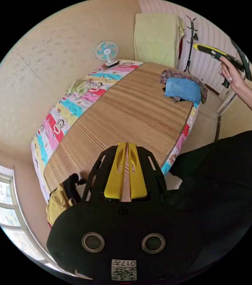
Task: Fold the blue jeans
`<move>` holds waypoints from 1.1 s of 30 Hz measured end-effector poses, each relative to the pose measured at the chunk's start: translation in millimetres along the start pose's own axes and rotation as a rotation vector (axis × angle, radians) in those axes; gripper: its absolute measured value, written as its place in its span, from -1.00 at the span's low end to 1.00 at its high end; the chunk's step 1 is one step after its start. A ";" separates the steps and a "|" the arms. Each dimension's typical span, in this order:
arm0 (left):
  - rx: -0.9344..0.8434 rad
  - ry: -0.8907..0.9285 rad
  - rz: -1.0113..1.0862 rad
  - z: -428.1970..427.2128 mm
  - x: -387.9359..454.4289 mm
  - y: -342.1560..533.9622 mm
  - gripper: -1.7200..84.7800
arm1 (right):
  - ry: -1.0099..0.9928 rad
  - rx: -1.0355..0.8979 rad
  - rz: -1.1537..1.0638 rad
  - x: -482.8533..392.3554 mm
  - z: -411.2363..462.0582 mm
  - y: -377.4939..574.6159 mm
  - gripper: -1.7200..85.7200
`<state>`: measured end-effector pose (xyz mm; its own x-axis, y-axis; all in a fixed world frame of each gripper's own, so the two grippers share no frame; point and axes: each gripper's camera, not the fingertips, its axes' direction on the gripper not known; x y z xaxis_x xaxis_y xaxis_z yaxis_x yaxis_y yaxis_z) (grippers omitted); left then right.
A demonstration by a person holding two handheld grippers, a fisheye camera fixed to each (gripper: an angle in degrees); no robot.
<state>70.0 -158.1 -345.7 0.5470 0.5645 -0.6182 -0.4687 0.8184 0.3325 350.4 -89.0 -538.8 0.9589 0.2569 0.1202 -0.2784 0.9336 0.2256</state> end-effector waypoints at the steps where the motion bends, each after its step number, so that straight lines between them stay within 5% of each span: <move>1: 0.108 0.017 -0.002 -6.5 9.0 -16.1 -0.97 | 0.015 -0.024 0.022 12.8 6.4 6.7 -0.95; 6: 0.240 0.370 -0.168 12.8 17.5 -67.4 -0.95 | -0.006 -0.176 0.018 102.1 82.4 60.4 -0.95; 10: 0.313 1.036 -0.321 65.5 11.2 -83.2 -0.90 | -0.199 -0.426 0.086 145.3 156.5 61.9 -0.93; 12: 0.337 1.206 -0.323 80.4 16.0 -86.6 -0.87 | -0.299 -0.559 0.118 163.3 217.6 58.4 -0.90; 20: 0.167 0.760 -0.479 73.2 37.6 -64.6 -0.88 | -0.276 -0.826 0.126 174.4 402.6 53.9 -0.71; 24: 0.173 0.788 -0.485 73.6 43.4 -52.6 -0.92 | -0.209 -1.022 0.235 175.7 473.5 93.0 -0.81; 28: 0.204 0.735 -0.491 69.3 37.0 -53.8 -0.97 | -0.245 -0.760 0.595 215.6 438.5 75.8 -0.92; 33: 0.289 0.706 -0.505 68.9 29.6 -50.7 -0.98 | -0.690 -0.290 0.510 233.7 334.4 -13.8 -0.95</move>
<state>157.7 -175.4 -331.8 0.0438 0.0129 -0.9990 -0.0448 0.9989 0.0110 560.3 -125.4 -190.5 0.4515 0.5372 0.7125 -0.5465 0.7976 -0.2551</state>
